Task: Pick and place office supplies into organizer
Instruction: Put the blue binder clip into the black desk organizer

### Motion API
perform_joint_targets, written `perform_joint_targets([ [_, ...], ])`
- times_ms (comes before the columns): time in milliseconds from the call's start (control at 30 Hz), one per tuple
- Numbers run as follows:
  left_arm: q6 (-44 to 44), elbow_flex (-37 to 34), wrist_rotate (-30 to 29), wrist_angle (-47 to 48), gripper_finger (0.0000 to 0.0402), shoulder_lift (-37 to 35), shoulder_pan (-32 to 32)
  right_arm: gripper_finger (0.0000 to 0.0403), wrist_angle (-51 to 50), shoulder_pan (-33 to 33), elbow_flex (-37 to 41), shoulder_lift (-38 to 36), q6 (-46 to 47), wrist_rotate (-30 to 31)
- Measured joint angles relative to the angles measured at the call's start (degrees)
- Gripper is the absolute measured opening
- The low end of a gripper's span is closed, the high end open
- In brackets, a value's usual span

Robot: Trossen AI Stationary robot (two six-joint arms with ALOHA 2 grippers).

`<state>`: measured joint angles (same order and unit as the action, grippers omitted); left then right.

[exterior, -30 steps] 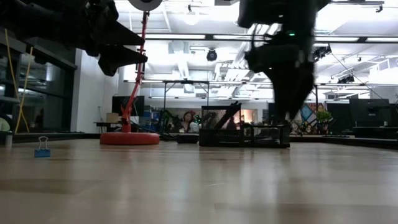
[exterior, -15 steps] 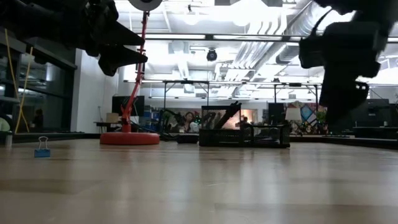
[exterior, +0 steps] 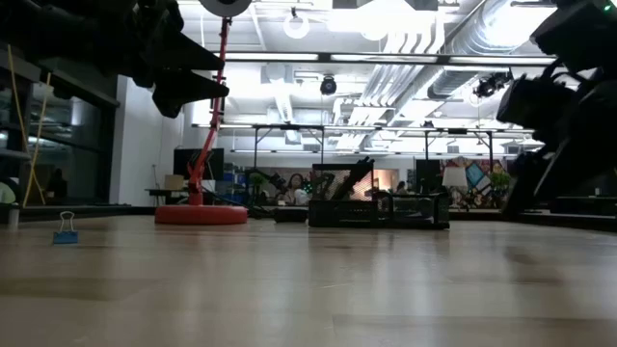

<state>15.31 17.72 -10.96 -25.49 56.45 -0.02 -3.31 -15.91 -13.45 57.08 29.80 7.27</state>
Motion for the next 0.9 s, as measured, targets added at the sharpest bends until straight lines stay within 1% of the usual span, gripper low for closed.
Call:
perform_joint_targets([
  [100,0.0,0.0,0.0,0.0,0.0233,0.0,0.0,0.0378,2.7,2.3,1.4,-2.4,-8.9,-3.3],
  [200,0.0,0.0,0.0,0.0,0.0233,0.0,0.0,0.0378,3.4,4.5,3.1,-5.3,-10.9,-6.2],
  [333,0.0,0.0,0.0,0.0,0.0233,0.0,0.0,0.0378,11.6,7.8,7.8,-10.5,-17.4,-10.7],
  [467,0.0,0.0,0.0,0.0,0.0233,0.0,0.0,0.0378,19.5,10.2,12.8,-15.0,-20.3,-14.3],
  [700,0.0,0.0,0.0,0.0,0.0233,0.0,0.0,0.0378,19.8,12.9,12.9,-19.1,-29.5,-18.4],
  [800,0.0,0.0,0.0,0.0,0.0233,0.0,0.0,0.0378,19.1,14.2,12.8,-19.7,-33.5,-17.7],
  [900,0.0,0.0,0.0,0.0,0.0233,0.0,0.0,0.0378,19.1,14.5,12.8,-19.7,-31.7,-14.4],
])
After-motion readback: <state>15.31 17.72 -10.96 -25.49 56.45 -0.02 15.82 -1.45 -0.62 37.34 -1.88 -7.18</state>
